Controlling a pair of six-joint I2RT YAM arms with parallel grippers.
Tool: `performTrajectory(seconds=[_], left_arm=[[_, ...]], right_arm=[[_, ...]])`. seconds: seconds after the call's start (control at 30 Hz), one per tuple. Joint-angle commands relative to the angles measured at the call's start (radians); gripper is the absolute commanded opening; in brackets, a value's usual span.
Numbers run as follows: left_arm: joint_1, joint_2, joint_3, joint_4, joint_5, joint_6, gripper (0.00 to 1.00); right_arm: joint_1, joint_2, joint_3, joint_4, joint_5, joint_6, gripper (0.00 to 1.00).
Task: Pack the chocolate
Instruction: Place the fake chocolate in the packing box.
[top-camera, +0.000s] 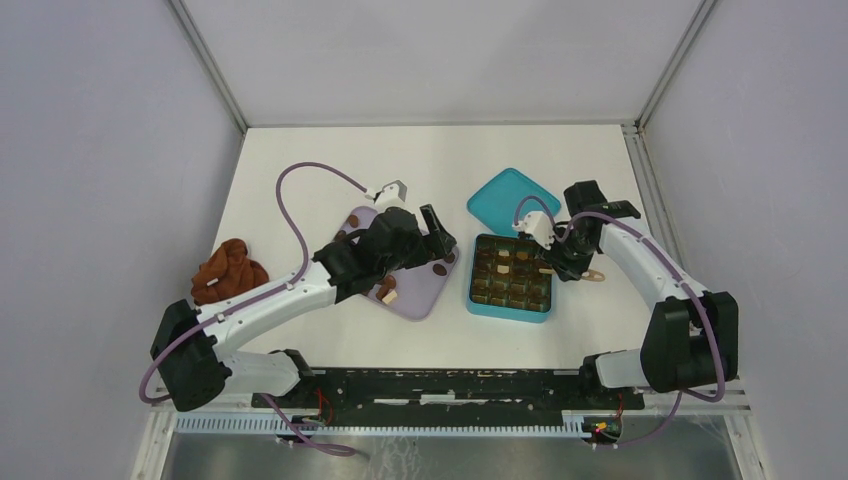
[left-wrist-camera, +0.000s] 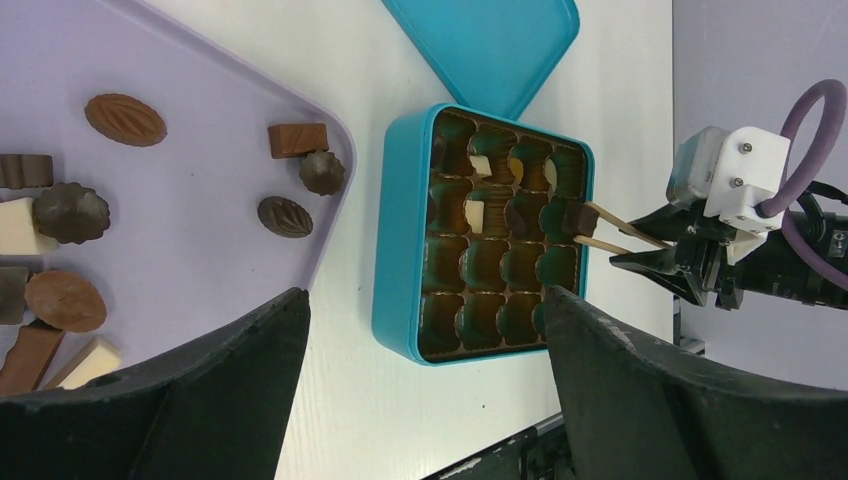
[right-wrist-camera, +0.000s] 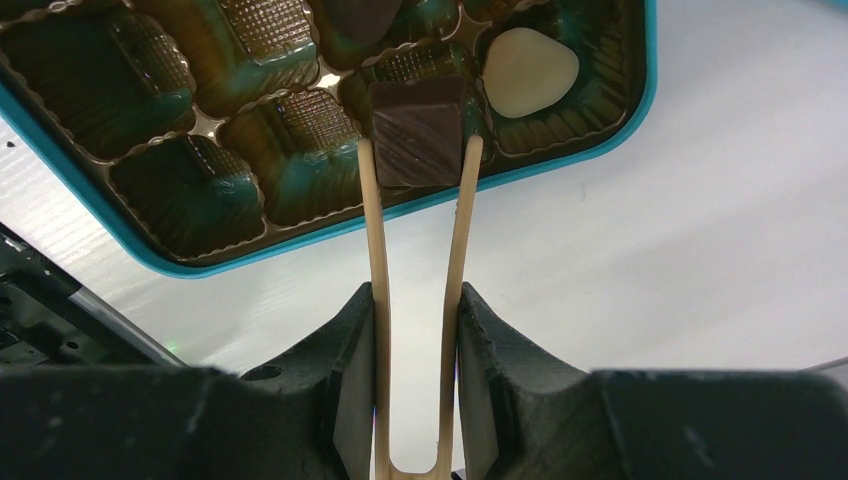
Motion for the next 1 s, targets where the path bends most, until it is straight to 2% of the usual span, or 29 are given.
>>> performTrajectory(seconds=[0.0,0.33,0.57,0.8,0.97], left_arm=[[-0.004,0.005,0.039,0.019,-0.008,0.049,0.91],[-0.003,0.012,0.053,0.013,-0.007,0.058,0.91],[-0.003,-0.001,0.05,0.006,-0.013,0.058,0.91],[-0.003,-0.016,0.047,0.002,-0.02,0.058,0.91],[-0.003,-0.037,0.055,-0.011,-0.021,0.06,0.91]], right_arm=[[0.013,0.0,-0.01,0.029,0.05,0.015,0.27],[0.032,0.003,-0.019,0.029,0.072,0.021,0.4],[0.036,0.001,-0.019,0.025,0.068,0.024,0.44],[0.037,-0.005,-0.02,0.022,0.07,0.024,0.44],[0.037,-0.028,0.039,0.0,0.008,0.024,0.39]])
